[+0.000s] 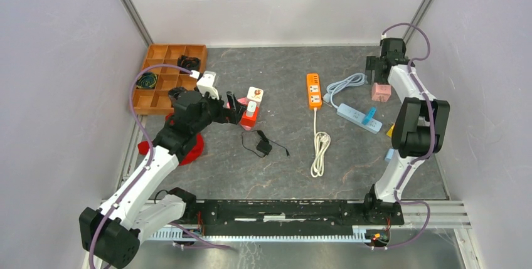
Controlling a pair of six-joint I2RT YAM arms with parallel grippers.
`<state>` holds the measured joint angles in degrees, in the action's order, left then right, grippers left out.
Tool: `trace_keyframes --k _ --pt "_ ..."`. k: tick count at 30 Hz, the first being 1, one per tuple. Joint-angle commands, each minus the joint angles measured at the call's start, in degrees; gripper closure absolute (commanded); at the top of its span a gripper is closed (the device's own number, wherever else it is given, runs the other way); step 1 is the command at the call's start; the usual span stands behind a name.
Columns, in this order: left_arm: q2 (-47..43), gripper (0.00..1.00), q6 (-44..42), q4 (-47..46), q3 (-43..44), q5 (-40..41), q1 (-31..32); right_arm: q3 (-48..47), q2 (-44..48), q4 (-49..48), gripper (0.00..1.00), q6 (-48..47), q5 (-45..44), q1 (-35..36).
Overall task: Insert the plug
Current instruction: Pick up the plug from the corner of the board.
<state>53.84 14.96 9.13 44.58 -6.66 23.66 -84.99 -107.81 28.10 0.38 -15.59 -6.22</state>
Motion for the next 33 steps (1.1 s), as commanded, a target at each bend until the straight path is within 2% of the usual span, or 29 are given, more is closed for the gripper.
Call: trace_keyframes --k 1,6,11,13,16,21,28,33 --pt "0.2 0.00 -0.8 -2.4 0.1 -1.1 0.2 -6.2 -4.4 -0.7 0.02 -2.9 2.8 -1.1" --pt "-0.1 0.00 -1.2 -2.4 -0.1 -1.7 0.2 -8.7 -8.1 -0.2 0.02 -3.8 3.6 -1.9" --pt "0.0 0.00 -1.5 -2.8 -0.1 -2.6 0.1 -9.0 -10.0 0.3 0.08 -4.4 3.6 -2.2" --pt "0.0 0.00 -1.6 -2.8 -0.1 -2.5 0.1 -9.3 -10.7 0.4 0.14 -4.9 3.6 -2.2" --pt "-0.2 0.00 -1.7 -2.8 -0.1 -2.5 0.2 -9.4 -11.4 1.3 0.32 -5.0 4.8 -2.3" --pt "-0.2 0.00 -1.6 -3.0 -0.1 -2.8 0.1 -8.7 -8.7 1.1 0.53 -4.4 5.7 -2.1" --pt "-0.3 0.00 -0.8 -3.6 -0.2 -2.9 0.1 -8.5 -1.2 1.0 0.62 -1.8 7.3 -0.8" --pt "0.0 0.01 0.7 -3.9 0.4 -3.1 0.2 -3.7 6.4 -1.8 0.67 2.9 12.3 0.8"
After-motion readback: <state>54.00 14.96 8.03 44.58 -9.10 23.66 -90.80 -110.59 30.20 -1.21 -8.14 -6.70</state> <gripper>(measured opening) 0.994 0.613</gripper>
